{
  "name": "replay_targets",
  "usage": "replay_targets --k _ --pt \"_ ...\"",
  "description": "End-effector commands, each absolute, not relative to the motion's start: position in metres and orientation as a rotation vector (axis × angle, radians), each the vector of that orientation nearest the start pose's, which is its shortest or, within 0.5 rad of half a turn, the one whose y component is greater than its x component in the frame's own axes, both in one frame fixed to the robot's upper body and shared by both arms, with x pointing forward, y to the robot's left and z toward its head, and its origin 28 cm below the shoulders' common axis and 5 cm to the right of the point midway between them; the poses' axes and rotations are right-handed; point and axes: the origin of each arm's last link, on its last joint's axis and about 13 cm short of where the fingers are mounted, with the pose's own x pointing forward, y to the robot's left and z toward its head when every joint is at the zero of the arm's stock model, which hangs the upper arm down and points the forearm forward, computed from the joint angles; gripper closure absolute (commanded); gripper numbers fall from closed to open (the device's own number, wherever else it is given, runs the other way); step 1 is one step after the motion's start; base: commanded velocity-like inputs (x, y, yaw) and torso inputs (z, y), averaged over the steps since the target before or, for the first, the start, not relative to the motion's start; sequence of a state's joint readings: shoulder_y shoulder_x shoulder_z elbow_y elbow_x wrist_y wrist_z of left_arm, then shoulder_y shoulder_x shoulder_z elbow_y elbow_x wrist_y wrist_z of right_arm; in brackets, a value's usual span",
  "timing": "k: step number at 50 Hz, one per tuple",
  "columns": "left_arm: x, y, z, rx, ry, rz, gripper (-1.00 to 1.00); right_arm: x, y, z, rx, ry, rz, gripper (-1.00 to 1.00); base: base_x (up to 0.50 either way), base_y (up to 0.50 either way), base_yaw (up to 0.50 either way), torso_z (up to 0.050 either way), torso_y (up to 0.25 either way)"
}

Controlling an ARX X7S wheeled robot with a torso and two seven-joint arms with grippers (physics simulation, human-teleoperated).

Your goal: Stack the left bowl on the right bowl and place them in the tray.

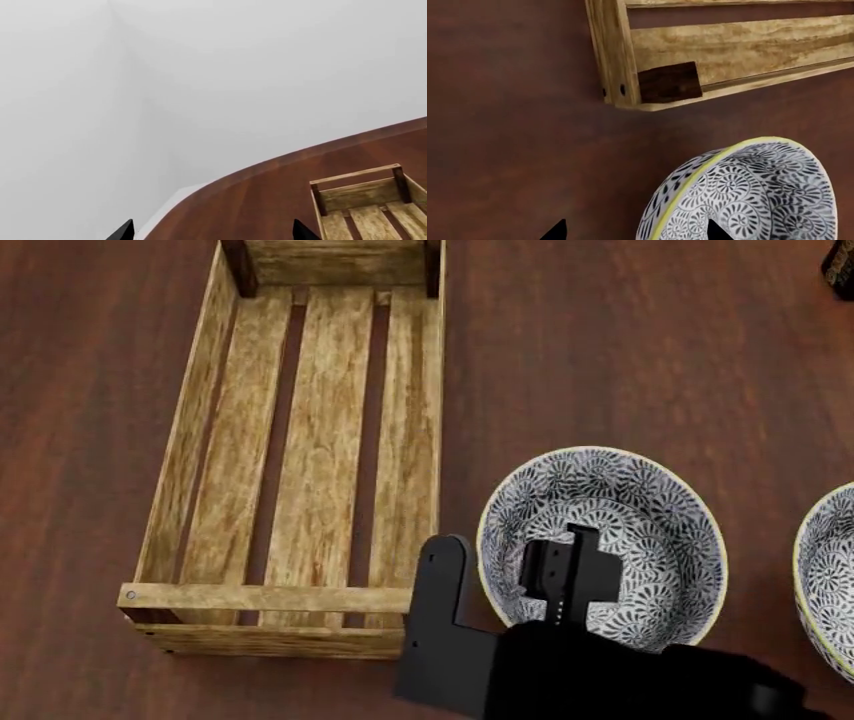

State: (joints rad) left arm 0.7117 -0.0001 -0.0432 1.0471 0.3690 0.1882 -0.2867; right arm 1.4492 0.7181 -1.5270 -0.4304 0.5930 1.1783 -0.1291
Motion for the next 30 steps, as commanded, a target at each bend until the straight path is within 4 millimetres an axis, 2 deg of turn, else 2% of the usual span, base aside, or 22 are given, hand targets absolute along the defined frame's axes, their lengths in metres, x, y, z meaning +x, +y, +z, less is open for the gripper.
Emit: replay_targets --k 1,15,30 --pt "0.063 0.213 0.154 0.33 -0.566 0.32 -1.0 0.293 -0.129 0.206 -1.267 0.533 0.626 -1.0 0.0 0.0 0.0 0.0 0.0" --pt "0.062 0.213 0.154 0.33 -0.571 0.319 -1.0 0.293 -0.133 0.185 -1.274 0.582 0.613 -1.0 0.0 0.0 0.0 0.0 0.0" --pt "0.069 0.212 0.154 0.33 -0.568 0.314 -1.0 0.297 -0.138 0.174 -1.283 0.622 0.6 -1.0 0.0 0.0 0.0 0.0 0.0"
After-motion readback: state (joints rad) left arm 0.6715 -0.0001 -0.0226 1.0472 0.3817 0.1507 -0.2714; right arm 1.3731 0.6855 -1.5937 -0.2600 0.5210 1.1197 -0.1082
